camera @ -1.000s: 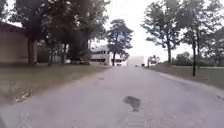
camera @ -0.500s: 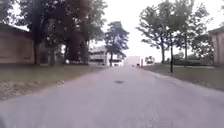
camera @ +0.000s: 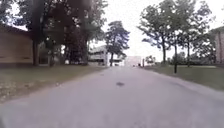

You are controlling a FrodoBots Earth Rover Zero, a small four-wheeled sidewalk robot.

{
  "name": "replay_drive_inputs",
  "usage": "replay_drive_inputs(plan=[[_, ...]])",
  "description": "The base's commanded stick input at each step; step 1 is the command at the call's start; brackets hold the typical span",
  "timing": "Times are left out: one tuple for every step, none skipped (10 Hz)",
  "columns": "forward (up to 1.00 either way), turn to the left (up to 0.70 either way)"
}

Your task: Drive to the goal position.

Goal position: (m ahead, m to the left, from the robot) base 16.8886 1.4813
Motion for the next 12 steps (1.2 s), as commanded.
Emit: replay_drive_inputs(plan=[[0.85, 0.00], [0.85, 0.00], [0.85, 0.00], [0.85, 0.00], [0.85, 0.00], [0.85, 0.00], [0.85, 0.00], [0.85, 0.00], [0.85, 0.00], [0.85, 0.00], [0.85, 0.00], [0.85, 0.00]])
